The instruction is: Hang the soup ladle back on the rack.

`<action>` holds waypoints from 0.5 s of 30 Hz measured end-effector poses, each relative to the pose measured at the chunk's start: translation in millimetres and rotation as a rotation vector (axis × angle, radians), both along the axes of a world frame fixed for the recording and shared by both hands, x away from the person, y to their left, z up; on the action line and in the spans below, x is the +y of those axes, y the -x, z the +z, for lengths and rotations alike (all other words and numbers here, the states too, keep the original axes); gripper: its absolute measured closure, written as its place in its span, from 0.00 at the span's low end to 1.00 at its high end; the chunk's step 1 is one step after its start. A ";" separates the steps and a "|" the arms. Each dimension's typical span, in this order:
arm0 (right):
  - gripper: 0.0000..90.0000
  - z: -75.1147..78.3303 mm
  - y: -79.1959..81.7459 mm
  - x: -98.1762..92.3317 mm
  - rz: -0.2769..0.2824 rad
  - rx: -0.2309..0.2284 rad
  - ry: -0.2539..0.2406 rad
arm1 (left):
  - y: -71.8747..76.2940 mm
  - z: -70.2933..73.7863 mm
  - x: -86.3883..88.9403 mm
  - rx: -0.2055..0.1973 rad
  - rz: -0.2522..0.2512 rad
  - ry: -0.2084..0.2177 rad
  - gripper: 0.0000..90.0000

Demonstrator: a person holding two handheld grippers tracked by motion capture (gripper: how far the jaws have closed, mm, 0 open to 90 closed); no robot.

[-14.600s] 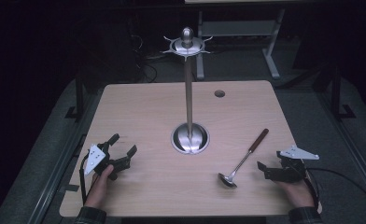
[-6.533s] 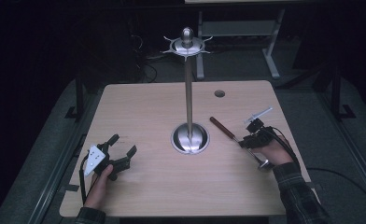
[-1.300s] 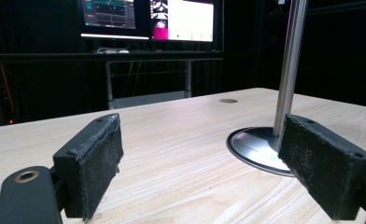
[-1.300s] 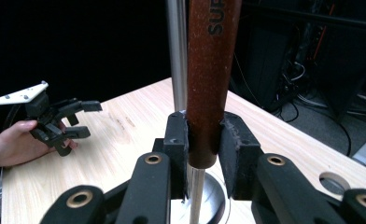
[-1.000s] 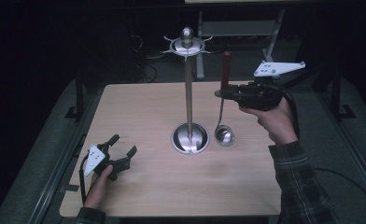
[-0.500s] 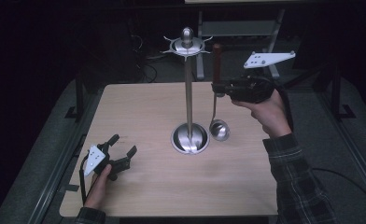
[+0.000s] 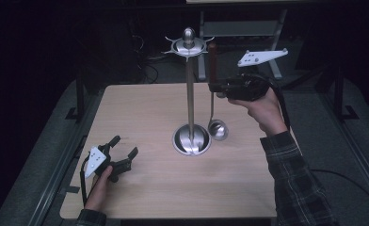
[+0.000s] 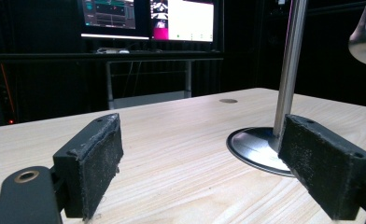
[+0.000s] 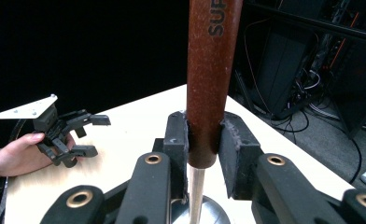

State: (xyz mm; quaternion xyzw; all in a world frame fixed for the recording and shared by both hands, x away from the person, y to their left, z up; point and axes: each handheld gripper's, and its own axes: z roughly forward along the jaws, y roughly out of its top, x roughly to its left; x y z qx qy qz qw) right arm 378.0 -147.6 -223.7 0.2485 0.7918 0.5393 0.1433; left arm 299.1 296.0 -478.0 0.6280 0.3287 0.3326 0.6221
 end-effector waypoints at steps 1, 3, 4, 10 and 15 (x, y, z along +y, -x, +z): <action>0.81 -0.2 -0.4 1.0 0.000 0.002 0.002 | 0.0 0.0 0.1 0.000 -0.001 -0.001 0.15; 0.81 -1.0 -1.7 3.6 0.002 0.004 0.006 | 0.0 0.0 0.1 0.000 -0.001 -0.001 0.15; 0.81 -1.4 -2.3 4.5 0.003 0.005 0.008 | -0.1 0.0 0.1 0.000 -0.001 -0.001 0.15; 0.81 -3.8 -4.2 8.3 0.005 0.008 0.013 | -0.1 0.0 0.1 0.000 -0.002 -0.001 0.15; 0.80 -5.1 -4.6 9.0 0.004 0.012 0.009 | -0.1 0.0 0.0 0.000 -0.002 0.000 0.15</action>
